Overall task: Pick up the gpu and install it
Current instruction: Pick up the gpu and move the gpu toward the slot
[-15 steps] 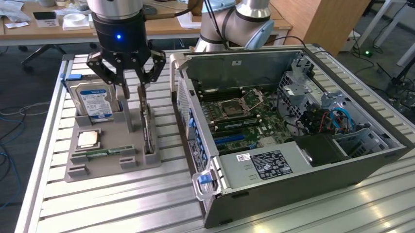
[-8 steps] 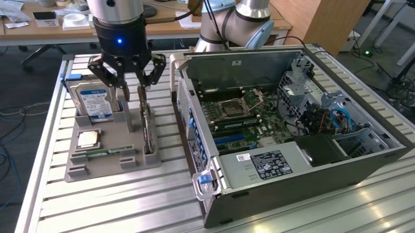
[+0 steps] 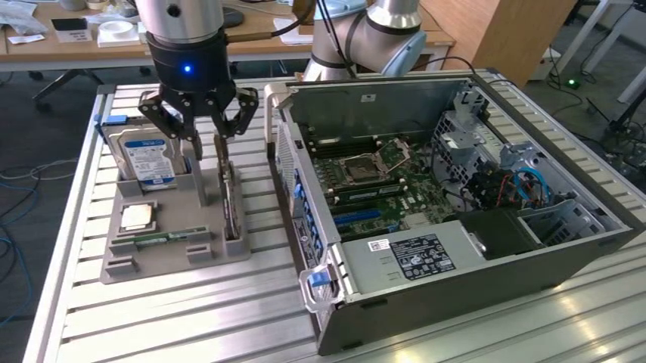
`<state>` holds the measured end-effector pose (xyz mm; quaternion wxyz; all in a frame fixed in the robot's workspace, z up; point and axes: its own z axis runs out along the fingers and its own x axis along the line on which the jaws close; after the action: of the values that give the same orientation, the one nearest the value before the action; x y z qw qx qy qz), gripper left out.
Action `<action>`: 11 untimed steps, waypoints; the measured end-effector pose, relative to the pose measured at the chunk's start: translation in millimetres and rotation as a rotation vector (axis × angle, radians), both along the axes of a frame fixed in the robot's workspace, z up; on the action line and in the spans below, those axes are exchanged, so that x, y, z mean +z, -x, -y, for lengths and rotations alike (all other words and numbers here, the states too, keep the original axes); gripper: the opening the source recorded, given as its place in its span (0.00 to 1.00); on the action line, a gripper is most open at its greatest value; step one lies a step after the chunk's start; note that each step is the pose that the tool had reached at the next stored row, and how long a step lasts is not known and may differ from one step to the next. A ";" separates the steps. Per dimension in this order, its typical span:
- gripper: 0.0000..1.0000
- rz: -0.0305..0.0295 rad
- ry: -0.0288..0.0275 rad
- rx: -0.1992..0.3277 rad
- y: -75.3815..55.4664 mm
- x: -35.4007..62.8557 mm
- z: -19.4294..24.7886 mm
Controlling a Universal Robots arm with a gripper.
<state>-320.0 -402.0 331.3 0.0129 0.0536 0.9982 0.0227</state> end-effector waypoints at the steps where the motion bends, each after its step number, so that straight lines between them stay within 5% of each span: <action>1: 0.42 -0.0001 0.0000 0.000 0.0 -0.8 -0.1; 11: 0.42 -0.0003 0.0001 0.000 0.0 -8.8 -0.5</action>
<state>-320.1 -401.6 322.4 0.0127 0.0536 0.9982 0.0226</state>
